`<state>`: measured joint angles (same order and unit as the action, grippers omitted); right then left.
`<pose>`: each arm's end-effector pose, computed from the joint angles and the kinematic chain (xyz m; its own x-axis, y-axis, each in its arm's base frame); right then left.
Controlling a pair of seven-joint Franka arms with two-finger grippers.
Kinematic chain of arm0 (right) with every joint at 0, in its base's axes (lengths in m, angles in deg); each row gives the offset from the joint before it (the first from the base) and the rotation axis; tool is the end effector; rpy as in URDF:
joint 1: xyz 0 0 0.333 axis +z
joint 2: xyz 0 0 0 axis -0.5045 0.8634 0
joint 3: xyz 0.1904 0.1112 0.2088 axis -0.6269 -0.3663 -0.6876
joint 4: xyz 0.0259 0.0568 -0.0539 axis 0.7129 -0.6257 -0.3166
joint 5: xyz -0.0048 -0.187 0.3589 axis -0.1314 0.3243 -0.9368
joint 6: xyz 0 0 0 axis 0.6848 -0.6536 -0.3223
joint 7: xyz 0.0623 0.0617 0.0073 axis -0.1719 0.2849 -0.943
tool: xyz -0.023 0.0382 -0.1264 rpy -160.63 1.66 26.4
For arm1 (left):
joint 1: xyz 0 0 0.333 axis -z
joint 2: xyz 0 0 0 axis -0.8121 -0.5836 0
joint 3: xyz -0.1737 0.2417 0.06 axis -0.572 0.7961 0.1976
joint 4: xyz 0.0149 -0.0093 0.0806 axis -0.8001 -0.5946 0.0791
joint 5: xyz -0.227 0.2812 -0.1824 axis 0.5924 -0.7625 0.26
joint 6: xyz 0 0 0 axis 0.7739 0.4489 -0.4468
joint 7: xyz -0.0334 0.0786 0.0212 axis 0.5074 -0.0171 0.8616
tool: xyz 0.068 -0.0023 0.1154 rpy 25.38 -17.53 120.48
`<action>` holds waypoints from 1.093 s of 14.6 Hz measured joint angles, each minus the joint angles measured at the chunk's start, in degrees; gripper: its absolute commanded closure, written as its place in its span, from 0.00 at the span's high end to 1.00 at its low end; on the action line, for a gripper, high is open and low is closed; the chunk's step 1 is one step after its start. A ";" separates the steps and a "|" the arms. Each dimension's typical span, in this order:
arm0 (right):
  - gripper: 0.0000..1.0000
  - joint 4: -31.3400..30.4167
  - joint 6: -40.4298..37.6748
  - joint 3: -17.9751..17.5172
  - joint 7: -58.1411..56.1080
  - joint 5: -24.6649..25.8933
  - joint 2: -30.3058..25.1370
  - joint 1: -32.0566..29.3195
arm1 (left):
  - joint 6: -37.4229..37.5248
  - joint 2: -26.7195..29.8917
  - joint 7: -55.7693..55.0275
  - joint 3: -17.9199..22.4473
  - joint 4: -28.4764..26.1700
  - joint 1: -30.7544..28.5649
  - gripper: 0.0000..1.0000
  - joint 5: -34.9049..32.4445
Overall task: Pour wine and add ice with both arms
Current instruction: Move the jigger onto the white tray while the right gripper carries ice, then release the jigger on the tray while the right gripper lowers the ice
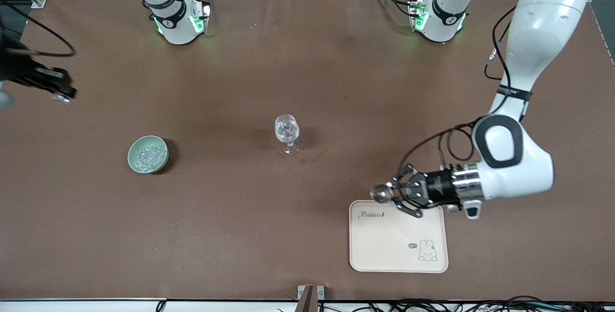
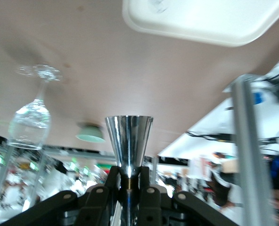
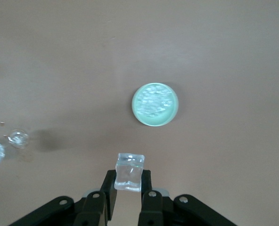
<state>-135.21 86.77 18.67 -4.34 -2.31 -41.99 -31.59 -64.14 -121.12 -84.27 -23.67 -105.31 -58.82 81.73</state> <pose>0.5744 0.0565 0.5918 0.9852 -0.1590 -0.0643 -0.1590 -0.9873 0.0066 0.7327 -0.1950 0.2956 -0.1284 0.4533 -0.8821 0.9877 0.1389 -0.0724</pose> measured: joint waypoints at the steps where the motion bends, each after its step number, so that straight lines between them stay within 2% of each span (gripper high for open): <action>1: 0.00 -0.06 1.15 -2.84 3.77 0.00 1.59 0.31 | 0.01 -2.00 2.73 0.00 0.73 -1.68 0.01 2.80; 4: 0.00 -0.26 5.34 -12.08 16.15 0.11 6.94 1.40 | 0.11 -8.70 15.46 0.09 1.46 -5.69 0.01 13.26; 6: 0.00 -0.37 8.08 -15.94 22.73 0.14 10.37 2.78 | 0.09 -12.68 20.20 0.16 2.21 -6.56 0.01 15.79; 8: 0.00 -0.40 10.64 -17.20 27.63 0.14 13.45 5.38 | 0.04 -15.74 20.93 0.27 3.34 -7.50 0.01 16.18; 14: 0.00 -0.50 21.39 -17.54 40.73 0.33 21.32 15.27 | 0.09 -20.60 26.21 0.31 4.42 -9.03 0.05 16.19; 15: 0.01 -0.48 22.34 -17.55 42.58 0.39 22.41 16.52 | 0.09 -21.01 27.07 0.30 4.45 -9.02 0.10 16.20; 16: 0.01 -0.47 22.71 -17.55 44.05 0.43 23.20 17.69 | 0.15 -21.24 27.63 0.29 4.48 -9.03 0.24 16.28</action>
<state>-135.67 109.48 1.12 39.71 -1.89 -18.80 -13.89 -64.00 -142.35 -56.64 -23.38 -100.83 -67.85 98.01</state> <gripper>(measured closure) 0.749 0.789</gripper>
